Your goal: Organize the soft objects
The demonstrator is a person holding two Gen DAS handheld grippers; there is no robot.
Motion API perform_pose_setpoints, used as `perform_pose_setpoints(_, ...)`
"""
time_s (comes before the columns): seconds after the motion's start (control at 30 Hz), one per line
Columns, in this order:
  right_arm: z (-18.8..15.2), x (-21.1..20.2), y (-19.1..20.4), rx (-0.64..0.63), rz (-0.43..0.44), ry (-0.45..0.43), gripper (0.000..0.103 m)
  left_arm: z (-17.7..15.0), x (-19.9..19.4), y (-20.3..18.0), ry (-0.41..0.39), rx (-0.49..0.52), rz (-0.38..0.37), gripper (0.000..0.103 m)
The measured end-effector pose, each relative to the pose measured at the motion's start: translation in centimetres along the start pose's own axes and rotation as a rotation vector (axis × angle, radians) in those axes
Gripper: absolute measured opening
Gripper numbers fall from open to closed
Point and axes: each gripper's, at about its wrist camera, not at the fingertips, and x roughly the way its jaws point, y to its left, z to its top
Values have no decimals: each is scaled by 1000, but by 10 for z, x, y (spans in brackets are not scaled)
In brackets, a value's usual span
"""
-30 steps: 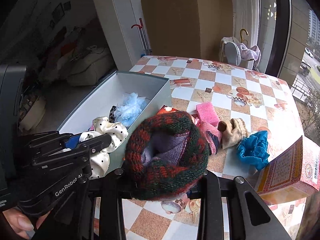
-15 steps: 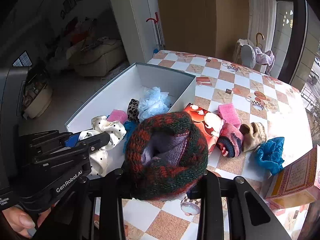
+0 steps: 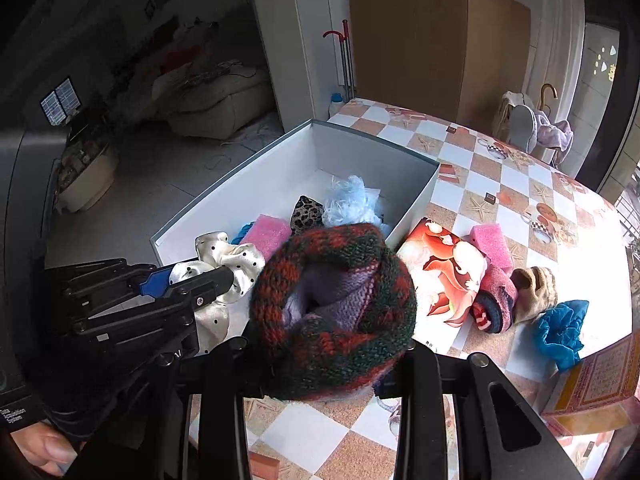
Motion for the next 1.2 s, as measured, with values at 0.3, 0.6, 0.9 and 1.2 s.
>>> perform_pose_setpoints(0.3,7,7,7,-22,1,7,36,1,4,6,4,-20,2,18)
perform_pose_setpoints(0.6,19,10,4,-21,-8,-1,36,5,10,8,14,-14,8,18)
perform_pose_setpoints(0.9,23,12,2,-16,-9,1,36,8,14,10,19,-14,8,18)
perform_pose_setpoints(1.2,23,14,3,-16,-7,0,36,8,15,12,19,-20,9,18)
